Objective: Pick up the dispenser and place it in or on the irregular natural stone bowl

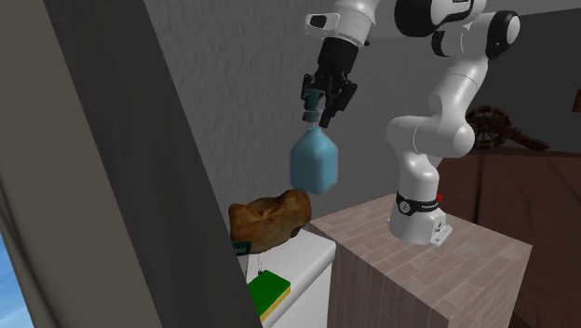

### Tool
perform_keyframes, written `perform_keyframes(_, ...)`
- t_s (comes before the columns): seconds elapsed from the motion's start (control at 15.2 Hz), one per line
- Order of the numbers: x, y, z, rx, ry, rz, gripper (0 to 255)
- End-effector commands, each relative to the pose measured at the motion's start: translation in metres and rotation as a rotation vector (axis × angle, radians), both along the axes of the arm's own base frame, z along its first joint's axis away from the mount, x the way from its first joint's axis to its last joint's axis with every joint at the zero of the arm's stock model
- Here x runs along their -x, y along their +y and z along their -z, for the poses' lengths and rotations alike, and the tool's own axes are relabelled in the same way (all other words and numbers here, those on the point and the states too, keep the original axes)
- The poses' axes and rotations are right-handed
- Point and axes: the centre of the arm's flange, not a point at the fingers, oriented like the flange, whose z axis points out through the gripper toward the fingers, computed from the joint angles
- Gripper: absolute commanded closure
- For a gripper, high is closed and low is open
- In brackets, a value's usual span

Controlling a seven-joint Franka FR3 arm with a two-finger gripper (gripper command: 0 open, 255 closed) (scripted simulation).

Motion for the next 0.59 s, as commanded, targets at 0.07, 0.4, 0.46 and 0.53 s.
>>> perform_keyframes(0.07, -0.001, 0.001, -0.016, 0.000, 0.000, 0.000, 255)
perform_keyframes(0.4, -0.004, -0.011, -0.041, 0.000, 0.000, 0.000, 255)
perform_keyframes(0.46, -0.007, -0.023, -0.045, 0.000, 0.000, 0.000, 255)
perform_keyframes(0.53, -0.011, -0.035, -0.050, 0.000, 0.000, 0.000, 255)
